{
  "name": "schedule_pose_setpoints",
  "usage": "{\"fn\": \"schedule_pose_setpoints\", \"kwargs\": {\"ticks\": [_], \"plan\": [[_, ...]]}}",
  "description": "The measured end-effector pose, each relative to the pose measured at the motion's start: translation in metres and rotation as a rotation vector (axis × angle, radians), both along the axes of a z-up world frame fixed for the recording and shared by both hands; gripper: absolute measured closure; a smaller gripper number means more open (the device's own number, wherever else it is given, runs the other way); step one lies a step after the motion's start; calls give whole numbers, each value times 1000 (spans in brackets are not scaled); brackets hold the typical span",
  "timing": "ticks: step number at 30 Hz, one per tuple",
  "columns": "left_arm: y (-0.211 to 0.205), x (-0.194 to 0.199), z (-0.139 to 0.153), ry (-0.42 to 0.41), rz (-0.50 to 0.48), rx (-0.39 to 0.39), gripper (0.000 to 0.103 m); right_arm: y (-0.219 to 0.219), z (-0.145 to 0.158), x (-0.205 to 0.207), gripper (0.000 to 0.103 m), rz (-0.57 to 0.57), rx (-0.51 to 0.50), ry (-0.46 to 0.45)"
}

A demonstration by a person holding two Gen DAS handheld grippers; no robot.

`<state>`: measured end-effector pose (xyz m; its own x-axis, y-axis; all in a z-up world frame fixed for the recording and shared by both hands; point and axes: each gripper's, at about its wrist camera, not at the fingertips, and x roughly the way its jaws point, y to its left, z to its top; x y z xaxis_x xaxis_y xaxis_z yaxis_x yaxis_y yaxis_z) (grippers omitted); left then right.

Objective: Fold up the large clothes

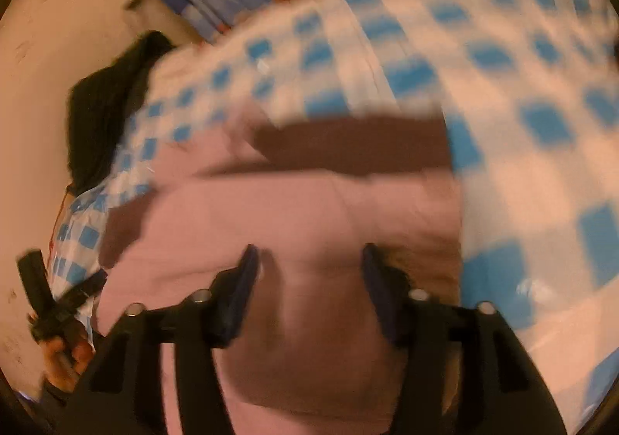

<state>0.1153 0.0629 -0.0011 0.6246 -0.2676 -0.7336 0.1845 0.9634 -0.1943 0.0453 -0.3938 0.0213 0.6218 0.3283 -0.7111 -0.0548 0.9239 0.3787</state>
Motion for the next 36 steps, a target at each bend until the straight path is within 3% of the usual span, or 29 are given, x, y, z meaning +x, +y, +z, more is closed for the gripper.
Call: {"fn": "schedule_pose_setpoints", "kwargs": {"ticks": [1,3,5,6,7,9,11,13,14,16,18,21,28,32,36], "plan": [[7,4,8,-37,30,7,12,4,8,4,25,-10,-20,-32],[23,21,11,-58,104,-4,11,7,-1,19,23,-34,-27,7],[31,43,-18,68,133,8,10,7,-51,41,23,-36,-34,166],[33,55,-42,178,130,19,8,11,-63,45,23,-14,-61,172],[45,66,-72,308,128,-88,8,13,-61,45,23,-8,-85,152],[68,55,-72,344,193,-226,8,12,-40,38,23,-9,-52,175],[78,33,-54,310,179,-233,8,11,-12,15,23,57,-27,145],[90,-6,-33,270,128,-165,8,-6,18,-32,18,92,-32,98],[99,-28,-27,273,94,-135,8,-18,26,-57,10,95,-21,90],[118,-68,-27,316,43,-91,8,-48,31,-108,7,79,24,99],[142,-113,-38,400,15,-82,8,-78,17,-154,7,48,104,145],[162,-159,-59,517,7,-134,8,-108,-13,-212,7,-10,238,246],[145,-253,-58,590,-106,-250,8,-102,-49,-306,7,78,404,347],[127,-295,-61,643,-186,-219,8,-93,-49,-340,7,148,465,386],[111,-334,-73,698,-247,-277,8,-85,-48,-358,7,211,493,421]]}}
